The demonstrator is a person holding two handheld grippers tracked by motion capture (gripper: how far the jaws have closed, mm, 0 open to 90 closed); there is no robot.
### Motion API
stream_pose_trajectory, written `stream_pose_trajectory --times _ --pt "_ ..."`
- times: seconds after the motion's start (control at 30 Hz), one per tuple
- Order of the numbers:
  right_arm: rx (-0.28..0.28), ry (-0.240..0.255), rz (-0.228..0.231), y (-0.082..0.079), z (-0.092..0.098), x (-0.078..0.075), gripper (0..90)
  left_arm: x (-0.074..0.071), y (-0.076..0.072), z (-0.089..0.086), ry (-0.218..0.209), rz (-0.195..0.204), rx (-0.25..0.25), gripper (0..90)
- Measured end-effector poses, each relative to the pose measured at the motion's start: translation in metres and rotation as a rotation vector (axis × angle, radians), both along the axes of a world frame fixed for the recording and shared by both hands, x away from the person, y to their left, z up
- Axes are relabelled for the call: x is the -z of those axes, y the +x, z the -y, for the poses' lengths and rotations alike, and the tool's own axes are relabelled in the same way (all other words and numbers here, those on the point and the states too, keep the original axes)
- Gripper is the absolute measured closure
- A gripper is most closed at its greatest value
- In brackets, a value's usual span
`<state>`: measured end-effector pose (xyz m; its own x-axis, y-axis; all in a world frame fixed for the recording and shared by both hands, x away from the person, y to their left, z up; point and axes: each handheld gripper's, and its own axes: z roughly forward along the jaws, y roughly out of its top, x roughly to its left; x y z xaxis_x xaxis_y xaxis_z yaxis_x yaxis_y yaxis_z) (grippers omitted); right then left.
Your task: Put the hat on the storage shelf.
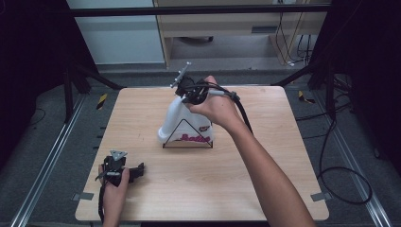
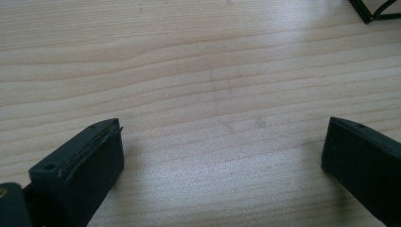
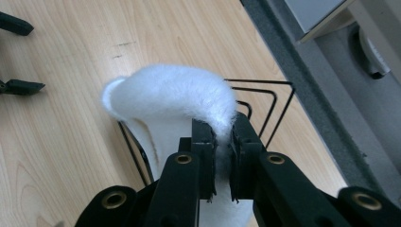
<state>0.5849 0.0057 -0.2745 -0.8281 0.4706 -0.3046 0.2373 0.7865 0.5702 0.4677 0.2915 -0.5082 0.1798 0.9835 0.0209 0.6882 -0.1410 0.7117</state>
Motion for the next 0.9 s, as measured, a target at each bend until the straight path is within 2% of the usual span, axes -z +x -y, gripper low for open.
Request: stream_pose_trajectory --times 0.1,0.13,0.17,0.2,0.23,0.4,0.5,0.57,0.7,0.9 --pt "0.001 0.006 -0.008 0.001 0.000 0.005 82.0 0.000 0.000 0.000 0.000 0.001 -0.001 0.0" --pt "0.000 0.018 -0.011 0.001 0.000 0.008 74.8 0.000 0.000 0.000 0.000 0.001 -0.001 0.0" --pt "0.000 0.018 -0.011 0.001 0.000 0.008 74.8 0.000 0.000 0.000 0.000 0.001 -0.001 0.0" --pt "0.002 0.038 -0.008 0.000 0.001 0.009 64.9 0.000 0.000 0.000 0.000 0.001 0.000 0.0" --pt "0.002 0.038 -0.008 0.000 0.001 0.009 64.9 0.000 0.000 0.000 0.000 0.001 0.000 0.0" --pt "0.004 0.162 -0.005 -0.007 0.012 0.009 55.5 0.000 0.000 0.000 0.000 0.002 -0.001 0.0" --pt "0.014 0.205 0.016 -0.012 0.018 0.008 47.9 0.000 0.000 0.000 0.000 0.001 -0.001 0.0" --pt "0.035 0.232 0.046 -0.017 0.025 0.009 42.1 0.000 0.000 0.000 0.000 0.001 -0.001 0.0" --pt "0.079 0.297 0.077 -0.024 0.041 0.009 31.1 0.000 0.000 0.000 0.002 0.000 0.002 0.0" --pt "0.173 0.379 0.131 -0.037 0.079 0.019 21.1 0.000 0.000 0.000 0.001 -0.001 0.003 0.0"
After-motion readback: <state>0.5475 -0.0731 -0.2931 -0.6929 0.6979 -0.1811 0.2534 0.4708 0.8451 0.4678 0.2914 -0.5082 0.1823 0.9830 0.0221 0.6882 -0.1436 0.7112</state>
